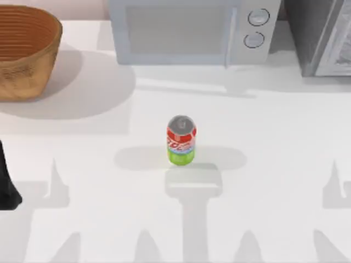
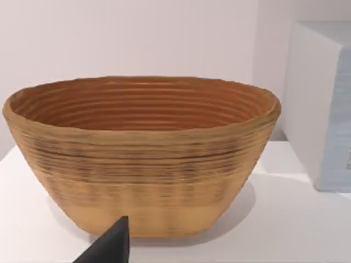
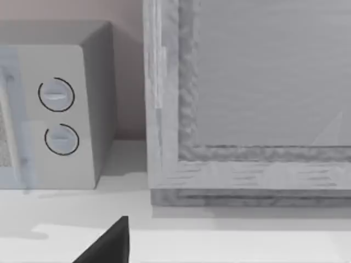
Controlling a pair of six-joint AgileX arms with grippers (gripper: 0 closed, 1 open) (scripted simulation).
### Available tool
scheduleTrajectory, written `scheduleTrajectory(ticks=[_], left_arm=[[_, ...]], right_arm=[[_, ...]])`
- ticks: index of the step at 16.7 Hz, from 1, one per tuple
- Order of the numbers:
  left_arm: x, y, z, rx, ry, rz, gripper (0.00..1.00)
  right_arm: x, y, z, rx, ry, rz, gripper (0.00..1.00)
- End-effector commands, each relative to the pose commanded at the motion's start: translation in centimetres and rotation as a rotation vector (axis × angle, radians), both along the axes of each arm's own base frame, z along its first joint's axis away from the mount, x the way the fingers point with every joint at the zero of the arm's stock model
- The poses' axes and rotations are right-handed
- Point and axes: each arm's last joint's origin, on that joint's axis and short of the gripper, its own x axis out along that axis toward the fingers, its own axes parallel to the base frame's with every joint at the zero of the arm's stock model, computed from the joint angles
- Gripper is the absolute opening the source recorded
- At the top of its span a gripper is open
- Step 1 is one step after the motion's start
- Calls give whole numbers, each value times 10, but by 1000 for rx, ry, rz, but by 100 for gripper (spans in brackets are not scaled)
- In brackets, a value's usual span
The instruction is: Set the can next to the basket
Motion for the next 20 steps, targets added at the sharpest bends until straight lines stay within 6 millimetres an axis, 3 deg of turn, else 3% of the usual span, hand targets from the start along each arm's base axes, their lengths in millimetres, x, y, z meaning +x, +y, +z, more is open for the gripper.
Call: scheduleTrajectory(ticks=[5, 10, 12, 15, 20], left_arm=[[0, -4, 11, 18, 36, -37, 100], [14, -21, 66, 109, 219, -185, 100], [32, -33, 92, 164, 338, -258, 100], [75, -62, 122, 263, 546, -368, 100], [156, -134, 133, 439, 895, -524, 100]], right_arm=[[0, 0, 0, 0, 0, 0, 100], [0, 0, 0, 0, 0, 0, 100], [0, 0, 0, 0, 0, 0, 100], [0, 0, 0, 0, 0, 0, 100], [0, 0, 0, 0, 0, 0, 100]])
